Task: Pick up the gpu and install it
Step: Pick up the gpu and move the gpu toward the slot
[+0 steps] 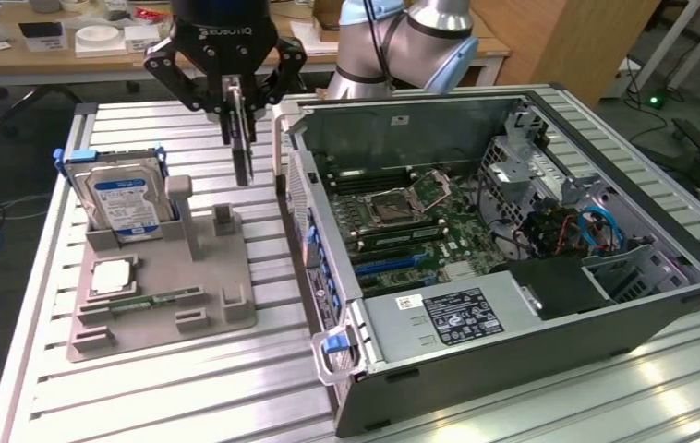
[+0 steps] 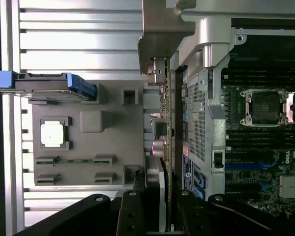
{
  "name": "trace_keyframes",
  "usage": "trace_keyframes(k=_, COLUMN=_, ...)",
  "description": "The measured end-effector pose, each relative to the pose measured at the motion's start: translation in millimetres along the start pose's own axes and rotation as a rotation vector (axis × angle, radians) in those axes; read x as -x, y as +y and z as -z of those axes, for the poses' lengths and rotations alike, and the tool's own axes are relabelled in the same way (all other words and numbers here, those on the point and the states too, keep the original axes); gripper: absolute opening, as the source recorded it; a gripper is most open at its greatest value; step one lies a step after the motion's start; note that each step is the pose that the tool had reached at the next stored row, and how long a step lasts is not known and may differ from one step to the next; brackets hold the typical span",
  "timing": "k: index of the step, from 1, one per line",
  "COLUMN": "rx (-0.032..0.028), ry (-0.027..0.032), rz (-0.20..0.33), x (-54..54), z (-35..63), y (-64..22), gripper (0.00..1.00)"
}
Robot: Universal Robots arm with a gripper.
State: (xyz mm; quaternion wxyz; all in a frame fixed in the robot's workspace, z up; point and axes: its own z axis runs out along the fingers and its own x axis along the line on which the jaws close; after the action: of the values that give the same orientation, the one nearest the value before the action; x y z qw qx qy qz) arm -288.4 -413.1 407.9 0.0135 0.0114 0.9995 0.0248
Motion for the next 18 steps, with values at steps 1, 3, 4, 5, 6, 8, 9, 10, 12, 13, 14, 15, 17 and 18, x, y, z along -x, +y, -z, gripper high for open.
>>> trace_keyframes(k=1, rx=-0.0006, ry=0.0000, rz=0.000, x=1.7, z=0.0, y=0.0, gripper=0.28)
trace_keyframes(k=3, rx=-0.0049, ry=-0.0002, rz=0.000, x=4.3, z=-0.1, y=0.1, gripper=0.28)
trace_keyframes(k=4, rx=-0.0080, ry=-0.0002, rz=0.000, x=5.3, z=-0.2, y=0.1, gripper=0.28)
trace_keyframes(k=5, rx=-0.0103, ry=-0.0002, rz=0.000, x=6.2, z=-0.2, y=0.1, gripper=0.28)
trace_keyframes(k=6, rx=-0.0124, ry=-0.0003, rz=0.000, x=7.0, z=-0.2, y=0.1, gripper=0.28)
trace_keyframes(k=8, rx=-0.0139, ry=-0.0003, rz=0.000, x=9.0, z=-0.3, y=0.2, gripper=0.28)
trace_keyframes(k=9, rx=-0.0140, ry=-0.0003, rz=0.000, x=10.2, z=-0.3, y=0.2, gripper=0.28)
trace_keyframes(k=10, rx=-0.0140, ry=-0.0003, rz=0.000, x=11.5, z=-0.3, y=0.2, gripper=0.28)
trace_keyframes(k=12, rx=-0.0138, ry=-0.0003, rz=0.000, x=14.9, z=-0.4, y=0.3, gripper=0.28)
trace_keyframes(k=13, rx=-0.0138, ry=-0.0004, rz=0.000, x=16.9, z=-0.5, y=0.4, gripper=0.28)
trace_keyframes(k=14, rx=-0.0138, ry=-0.0003, rz=0.000, x=19.4, z=-0.6, y=0.4, gripper=0.28)
trace_keyframes(k=15, rx=-0.0138, ry=-0.0003, rz=0.000, x=21.9, z=-0.6, y=0.5, gripper=0.28)
trace_keyframes(k=17, rx=-0.0138, ry=-0.0004, rz=0.000, x=26.4, z=-0.8, y=0.6, gripper=0.28)
trace_keyframes(k=18, rx=-0.0138, ry=-0.0003, rz=0.000, x=28.3, z=-0.8, y=0.6, gripper=0.28)
